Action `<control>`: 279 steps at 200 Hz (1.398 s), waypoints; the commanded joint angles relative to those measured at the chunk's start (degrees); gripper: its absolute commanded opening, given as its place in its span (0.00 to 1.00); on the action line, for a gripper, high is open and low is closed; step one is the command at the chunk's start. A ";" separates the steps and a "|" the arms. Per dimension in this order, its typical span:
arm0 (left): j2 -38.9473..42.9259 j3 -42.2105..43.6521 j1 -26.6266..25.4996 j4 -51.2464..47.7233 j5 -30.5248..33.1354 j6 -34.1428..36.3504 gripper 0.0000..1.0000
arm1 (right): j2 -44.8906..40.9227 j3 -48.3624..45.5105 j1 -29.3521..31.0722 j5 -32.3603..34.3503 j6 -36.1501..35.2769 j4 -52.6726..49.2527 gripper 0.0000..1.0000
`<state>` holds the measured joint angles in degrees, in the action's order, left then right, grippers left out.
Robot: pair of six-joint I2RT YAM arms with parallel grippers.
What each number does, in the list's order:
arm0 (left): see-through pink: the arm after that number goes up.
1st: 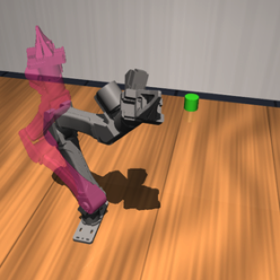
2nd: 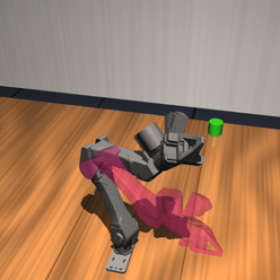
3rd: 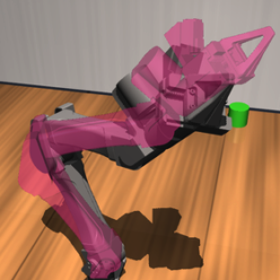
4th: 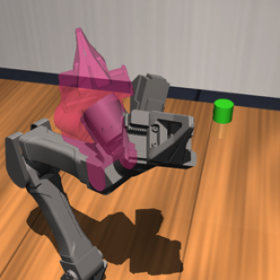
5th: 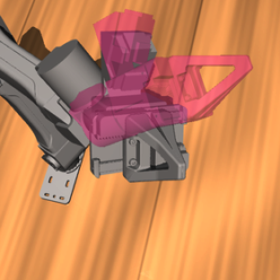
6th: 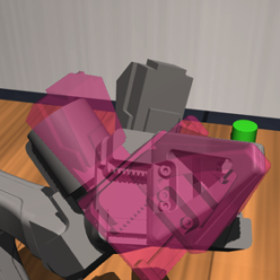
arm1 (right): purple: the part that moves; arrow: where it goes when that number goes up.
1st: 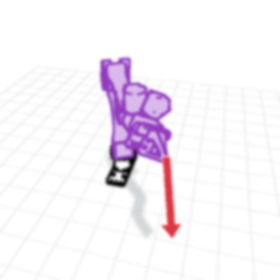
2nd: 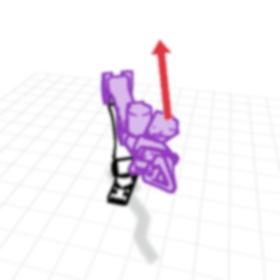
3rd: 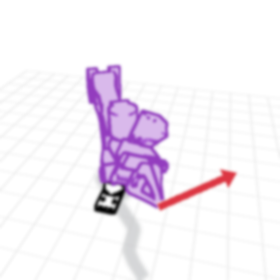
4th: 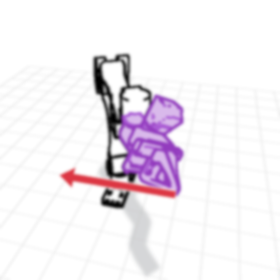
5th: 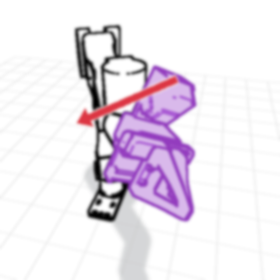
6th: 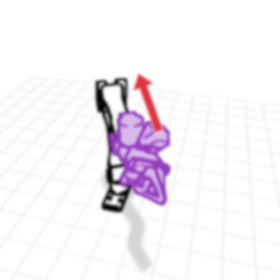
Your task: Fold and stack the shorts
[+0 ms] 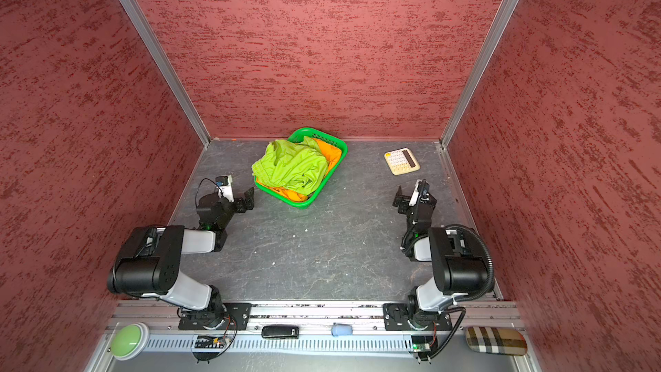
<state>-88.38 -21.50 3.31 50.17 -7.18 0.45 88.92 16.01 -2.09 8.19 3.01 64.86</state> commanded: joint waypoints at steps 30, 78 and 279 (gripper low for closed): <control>0.94 -0.72 -1.58 -0.04 4.40 0.42 0.99 | -1.61 -0.75 0.30 5.36 0.48 2.24 0.99; 17.69 -10.67 -3.06 -29.21 18.15 -6.87 0.99 | -18.47 0.21 4.28 12.40 -0.79 -11.08 0.99; 30.03 -24.48 -6.92 -66.70 -18.10 -43.05 0.99 | 14.92 55.61 39.39 2.80 39.21 -75.04 0.90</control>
<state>-59.00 -46.30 -1.30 -15.77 -23.55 -42.81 99.96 68.05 36.69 12.38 39.72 -6.00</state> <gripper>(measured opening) 0.994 0.925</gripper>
